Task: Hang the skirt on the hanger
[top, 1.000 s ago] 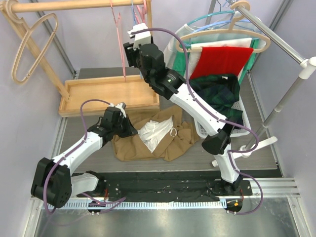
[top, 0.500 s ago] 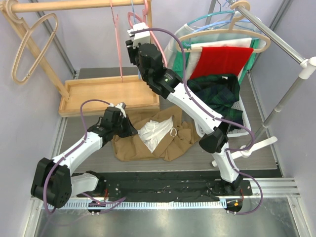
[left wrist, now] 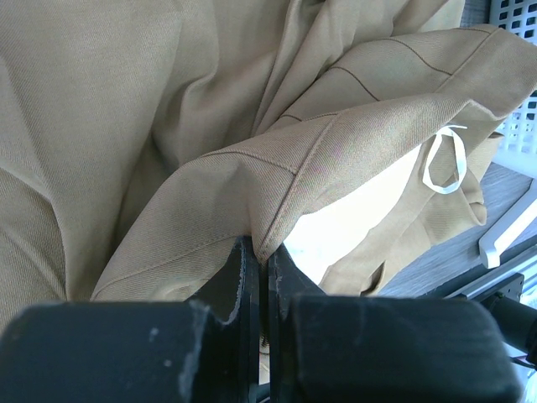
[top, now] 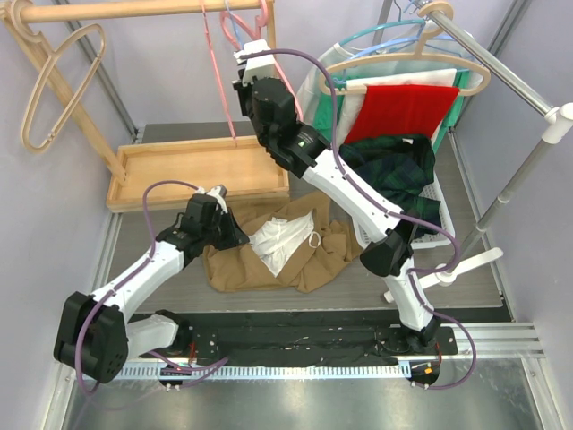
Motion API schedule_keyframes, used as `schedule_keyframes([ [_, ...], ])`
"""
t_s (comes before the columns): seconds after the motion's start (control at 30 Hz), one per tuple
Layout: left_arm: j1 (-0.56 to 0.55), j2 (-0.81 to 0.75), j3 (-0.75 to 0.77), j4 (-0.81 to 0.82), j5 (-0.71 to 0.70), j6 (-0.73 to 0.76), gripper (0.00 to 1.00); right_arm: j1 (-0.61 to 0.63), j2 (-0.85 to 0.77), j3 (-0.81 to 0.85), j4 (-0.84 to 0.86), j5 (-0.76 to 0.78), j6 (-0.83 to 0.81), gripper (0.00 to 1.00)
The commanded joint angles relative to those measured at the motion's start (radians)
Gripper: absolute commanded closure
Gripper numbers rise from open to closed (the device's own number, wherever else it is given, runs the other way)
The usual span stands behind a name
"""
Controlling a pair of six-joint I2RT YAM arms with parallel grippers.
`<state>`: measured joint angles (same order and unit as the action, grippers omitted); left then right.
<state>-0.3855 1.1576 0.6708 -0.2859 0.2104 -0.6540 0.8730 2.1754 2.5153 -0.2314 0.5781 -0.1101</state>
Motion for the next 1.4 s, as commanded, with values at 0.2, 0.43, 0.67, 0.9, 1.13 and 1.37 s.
schedule_keyframes([
  [0.2, 0.007, -0.024, 0.01, 0.008, 0.001, 0.011, 1.0, 0.0, -0.181, -0.032, 0.098, -0.08, 0.041, 0.99],
  [0.43, 0.011, -0.004, 0.026, 0.007, -0.012, 0.025, 1.0, 0.001, -0.299, -0.174, -0.012, -0.171, 0.089, 0.99],
  [0.67, 0.031, 0.005, 0.046, -0.002, -0.006, 0.05, 1.0, 0.003, -0.563, -0.496, -0.121, -0.322, 0.141, 0.99],
  [0.9, 0.036, -0.019, 0.044, -0.021, 0.01, 0.063, 1.0, 0.003, -0.88, -0.87, -0.268, -0.417, 0.176, 0.99],
  [1.13, 0.036, -0.036, 0.064, -0.076, 0.061, 0.082, 1.0, 0.003, -1.166, -1.128, -0.397, -0.538, 0.194, 0.99],
  [1.37, 0.034, -0.073, 0.101, -0.19, 0.118, 0.171, 1.0, 0.003, -1.28, -1.253, -0.473, -0.777, 0.216, 0.99],
])
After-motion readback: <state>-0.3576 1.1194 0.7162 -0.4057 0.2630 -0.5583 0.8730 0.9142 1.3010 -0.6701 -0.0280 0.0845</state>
